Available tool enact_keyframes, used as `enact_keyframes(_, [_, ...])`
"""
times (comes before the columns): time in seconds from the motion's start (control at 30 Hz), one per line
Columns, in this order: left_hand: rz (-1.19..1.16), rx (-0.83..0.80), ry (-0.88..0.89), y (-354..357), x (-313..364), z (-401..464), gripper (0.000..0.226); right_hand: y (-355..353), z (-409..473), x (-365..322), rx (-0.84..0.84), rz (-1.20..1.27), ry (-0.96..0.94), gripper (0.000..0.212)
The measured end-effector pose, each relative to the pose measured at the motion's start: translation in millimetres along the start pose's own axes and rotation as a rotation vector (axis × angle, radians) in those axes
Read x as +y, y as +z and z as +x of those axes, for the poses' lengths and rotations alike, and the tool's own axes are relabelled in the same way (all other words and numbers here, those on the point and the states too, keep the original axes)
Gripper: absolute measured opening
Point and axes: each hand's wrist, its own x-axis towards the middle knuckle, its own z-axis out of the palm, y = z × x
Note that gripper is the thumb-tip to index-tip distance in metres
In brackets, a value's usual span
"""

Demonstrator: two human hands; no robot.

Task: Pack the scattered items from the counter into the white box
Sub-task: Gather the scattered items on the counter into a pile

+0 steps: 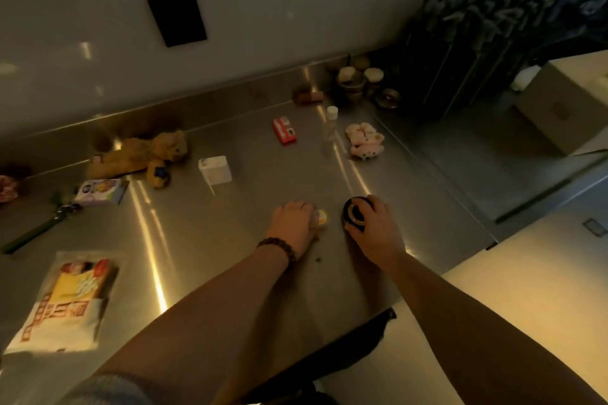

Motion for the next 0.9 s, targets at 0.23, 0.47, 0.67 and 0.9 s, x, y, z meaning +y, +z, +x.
enact_keyframes(0.23, [0.018, -0.008, -0.017, 9.2, -4.3, 8.6, 0.056, 4.5, 3.7, 5.3, -0.024, -0.001, -0.005, 0.062])
enact_keyframes(0.47, [0.004, 0.212, -0.133, -18.8, -38.7, 4.3, 0.086, -0.8, 23.6, -34.5, 0.058, 0.013, -0.124, 0.067])
enact_keyframes(0.67, [0.038, 0.38, -0.312, -62.7, -108.2, 6.2, 0.1, 11.6, 56.7, -82.6, 0.011, 0.034, -0.194, 0.062])
enact_keyframes(0.9, [-0.127, 0.342, -0.372, -81.0, -158.2, 41.7, 0.104, 25.7, 95.7, -99.5, 0.032, -0.011, -0.101, 0.067])
